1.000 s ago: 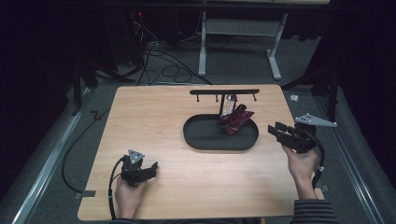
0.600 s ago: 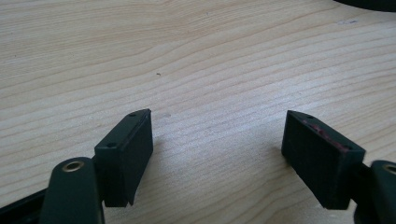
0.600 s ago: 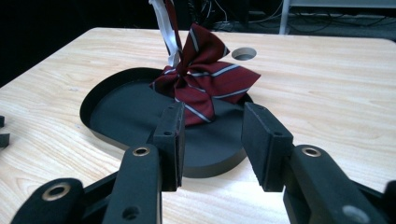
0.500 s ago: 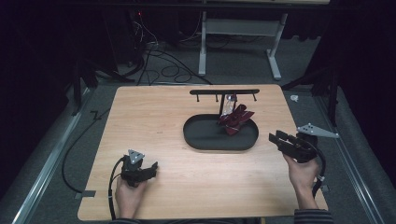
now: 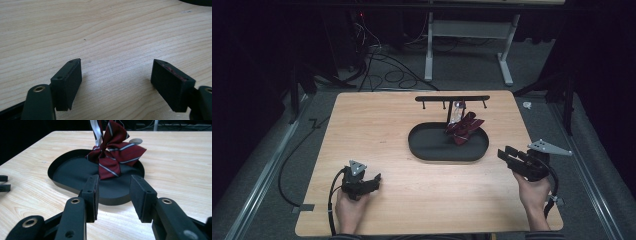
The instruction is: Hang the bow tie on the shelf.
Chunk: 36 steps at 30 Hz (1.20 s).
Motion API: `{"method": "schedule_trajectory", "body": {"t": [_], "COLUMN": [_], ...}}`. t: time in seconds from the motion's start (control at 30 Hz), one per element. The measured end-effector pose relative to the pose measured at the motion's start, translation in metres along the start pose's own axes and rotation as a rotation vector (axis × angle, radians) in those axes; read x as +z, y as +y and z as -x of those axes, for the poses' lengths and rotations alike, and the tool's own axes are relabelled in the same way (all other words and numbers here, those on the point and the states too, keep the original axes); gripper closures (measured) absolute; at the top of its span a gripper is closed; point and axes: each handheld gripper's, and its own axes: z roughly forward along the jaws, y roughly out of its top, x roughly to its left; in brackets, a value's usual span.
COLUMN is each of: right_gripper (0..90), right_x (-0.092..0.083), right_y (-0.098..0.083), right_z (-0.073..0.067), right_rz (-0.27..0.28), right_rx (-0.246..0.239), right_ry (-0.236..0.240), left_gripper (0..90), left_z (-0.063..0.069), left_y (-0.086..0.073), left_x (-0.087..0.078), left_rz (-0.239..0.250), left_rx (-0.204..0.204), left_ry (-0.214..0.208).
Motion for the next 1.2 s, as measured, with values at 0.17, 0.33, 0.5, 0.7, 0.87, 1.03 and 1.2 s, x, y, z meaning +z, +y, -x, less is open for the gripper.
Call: {"method": "schedule_trajectory", "body": {"t": [0.17,0.33,0.5,0.7,0.87,1.03,1.2], "right_gripper": [61.5,61.4,61.2,61.0,60.8,60.6,60.5], "right_x": [0.004,0.007,0.011,0.017,0.024,0.032,0.039], "right_y": [-0.006,-0.012,-0.017,-0.025,-0.031,-0.037,-0.041], "right_z": [-0.004,-0.007,-0.009,-0.011,-0.014,-0.017,-0.02], "right_rz": [-0.017,-0.019,-0.032,-0.05,-0.069,-0.084,-0.099], "right_rx": [-0.002,-0.001,-0.001,0.008,0.005,0.01,-0.008], "right_ry": [0.007,0.018,0.03,0.047,0.052,0.056,0.051], "left_gripper": [25.2,25.2,25.2,25.2,25.2,25.2,25.2], "left_z": [0.0,0.0,0.0,0.0,0.0,0.0,0.0], "left_y": [0.0,0.0,0.0,0.0,0.0,0.0,0.0], "left_x": [0.0,0.0,0.0,0.0,0.0,0.0,0.0], "left_rz": [0.001,0.001,0.001,0.001,0.001,0.001,0.0], "left_rx": [-0.001,0.0,0.0,-0.001,0.0,0.0,0.0], "left_ry": [0.001,0.001,0.0,0.0,0.0,0.001,-0.001]}}
